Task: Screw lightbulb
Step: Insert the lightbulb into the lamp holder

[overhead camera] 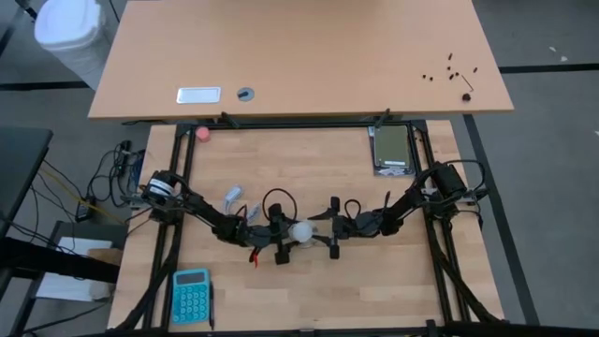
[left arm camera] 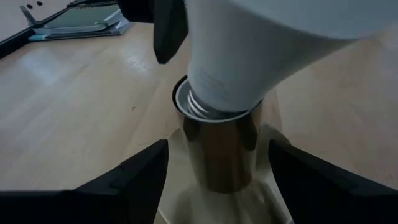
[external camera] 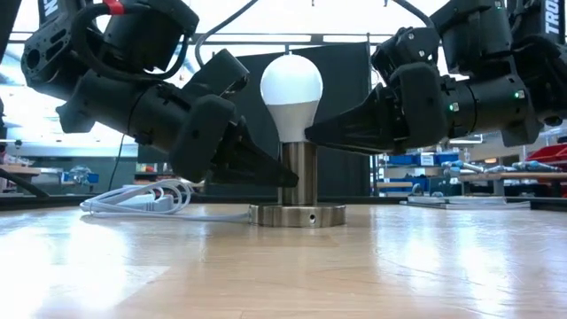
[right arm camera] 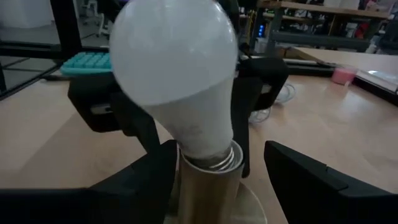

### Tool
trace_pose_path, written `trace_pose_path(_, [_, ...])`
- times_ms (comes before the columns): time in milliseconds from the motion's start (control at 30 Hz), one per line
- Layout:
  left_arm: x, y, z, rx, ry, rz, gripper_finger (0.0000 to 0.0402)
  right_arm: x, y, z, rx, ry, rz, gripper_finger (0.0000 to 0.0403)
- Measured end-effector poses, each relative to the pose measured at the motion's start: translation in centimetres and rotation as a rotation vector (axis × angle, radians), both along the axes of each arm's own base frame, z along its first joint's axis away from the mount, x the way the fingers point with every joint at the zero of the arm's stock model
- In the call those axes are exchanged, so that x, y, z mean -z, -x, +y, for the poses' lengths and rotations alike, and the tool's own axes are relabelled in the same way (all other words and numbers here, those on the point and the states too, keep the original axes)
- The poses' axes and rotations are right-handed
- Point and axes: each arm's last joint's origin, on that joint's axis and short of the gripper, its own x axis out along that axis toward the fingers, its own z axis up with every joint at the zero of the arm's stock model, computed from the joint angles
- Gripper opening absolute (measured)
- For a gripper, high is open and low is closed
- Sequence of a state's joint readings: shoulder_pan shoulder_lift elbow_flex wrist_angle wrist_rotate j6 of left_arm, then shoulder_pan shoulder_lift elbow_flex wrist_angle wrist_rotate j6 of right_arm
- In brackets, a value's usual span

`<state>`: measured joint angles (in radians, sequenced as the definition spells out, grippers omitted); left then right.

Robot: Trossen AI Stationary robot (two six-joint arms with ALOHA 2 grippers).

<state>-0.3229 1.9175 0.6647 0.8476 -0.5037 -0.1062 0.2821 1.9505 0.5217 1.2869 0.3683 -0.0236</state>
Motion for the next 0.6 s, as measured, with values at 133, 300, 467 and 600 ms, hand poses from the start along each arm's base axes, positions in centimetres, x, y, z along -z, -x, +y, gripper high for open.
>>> trace_pose_path(133, [-0.7, 0.0, 0.0, 0.000, 0.006, -0.020, 0.0284, 0.0, 0.0, -0.2, 0.007, -0.006, -0.005, 0.0254])
trace_pose_path(300, [-1.6, 0.3, 0.1, 0.000, -0.001, 0.001, 0.0284, -0.1, 0.0, -0.2, 0.008, -0.007, -0.006, 0.0254])
trace_pose_path(467, [-2.4, 0.5, 0.1, 0.021, 0.007, 0.010, 0.0284, 0.0, 0.0, -0.2, 0.010, -0.007, -0.005, 0.0254])
trace_pose_path(600, [-3.7, 1.1, 0.0, 0.030, 0.003, 0.028, 0.0284, 0.0, 0.0, -0.2, 0.010, -0.006, -0.002, 0.0254])
